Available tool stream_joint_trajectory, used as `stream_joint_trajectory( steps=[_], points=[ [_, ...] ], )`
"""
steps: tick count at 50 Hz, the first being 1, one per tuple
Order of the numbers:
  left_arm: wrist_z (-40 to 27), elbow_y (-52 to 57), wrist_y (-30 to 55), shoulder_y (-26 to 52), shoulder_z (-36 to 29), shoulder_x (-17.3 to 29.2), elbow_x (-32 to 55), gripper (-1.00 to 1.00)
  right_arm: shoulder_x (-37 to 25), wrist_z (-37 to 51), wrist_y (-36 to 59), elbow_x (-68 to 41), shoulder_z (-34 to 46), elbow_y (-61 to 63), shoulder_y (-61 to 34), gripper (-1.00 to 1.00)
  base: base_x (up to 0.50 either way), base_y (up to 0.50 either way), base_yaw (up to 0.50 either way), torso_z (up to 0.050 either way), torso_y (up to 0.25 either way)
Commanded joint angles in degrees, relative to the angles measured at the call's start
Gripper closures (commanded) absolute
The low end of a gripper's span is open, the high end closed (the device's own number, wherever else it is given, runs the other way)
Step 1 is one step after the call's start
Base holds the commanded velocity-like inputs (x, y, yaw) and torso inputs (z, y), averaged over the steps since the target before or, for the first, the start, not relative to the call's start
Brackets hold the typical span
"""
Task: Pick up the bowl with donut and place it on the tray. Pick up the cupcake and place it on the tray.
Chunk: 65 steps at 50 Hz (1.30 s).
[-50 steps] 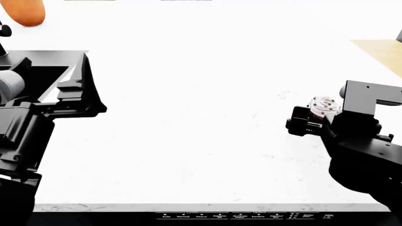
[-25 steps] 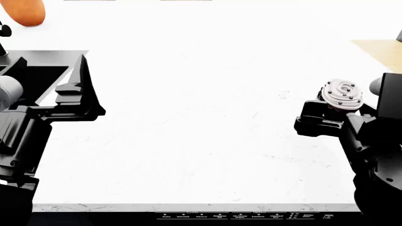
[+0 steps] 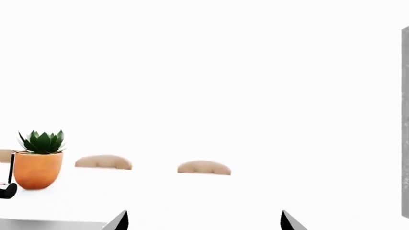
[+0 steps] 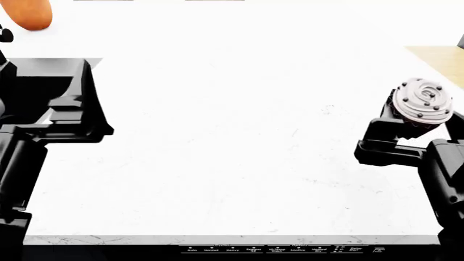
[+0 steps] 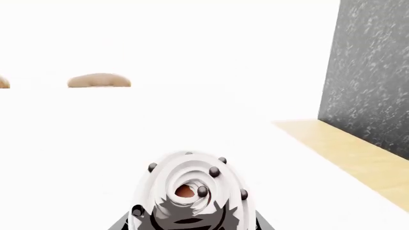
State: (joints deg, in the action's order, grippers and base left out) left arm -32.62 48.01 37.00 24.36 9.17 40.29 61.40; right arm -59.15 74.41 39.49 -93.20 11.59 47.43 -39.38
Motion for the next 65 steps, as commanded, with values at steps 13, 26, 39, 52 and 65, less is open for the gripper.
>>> stream_joint_trajectory(
  steps=[13,26,39,52,65],
  points=[
    [-0.3,0.5,-1.0,-1.1,1.6,0.5,0.9,-1.00,-1.7,-2.1,-0.1,2.2,-2.1,3.1,2.4,1.00,0.00,0.00,0.00,0.000,0.000],
    [0.2,-0.4,-1.1,-0.3,0.2,0.0,0.1,-1.00,-1.9,-2.3,0.3,2.1,-1.9,3.2,1.7,1.00,0.00,0.25,0.00,0.000,0.000],
    [0.9,-0.9,-2.0,-1.6,0.8,0.1,-0.3,-1.00,-1.2,-1.7,1.6,1.4,-0.6,2.6,-0.8,1.00,0.00,0.32,0.00,0.000,0.000],
    [0.9,-1.2,-2.3,-1.6,0.6,0.2,-0.7,-1.00,-0.5,-2.7,1.6,3.2,-0.3,2.2,-0.1,1.00,0.00,0.32,0.00,0.000,0.000],
    [0.9,-1.5,-2.6,-1.5,0.7,0.3,-0.5,-1.00,0.1,-2.9,2.6,3.2,0.6,1.4,-2.0,1.00,0.00,0.32,0.00,0.000,0.000]
  ],
)
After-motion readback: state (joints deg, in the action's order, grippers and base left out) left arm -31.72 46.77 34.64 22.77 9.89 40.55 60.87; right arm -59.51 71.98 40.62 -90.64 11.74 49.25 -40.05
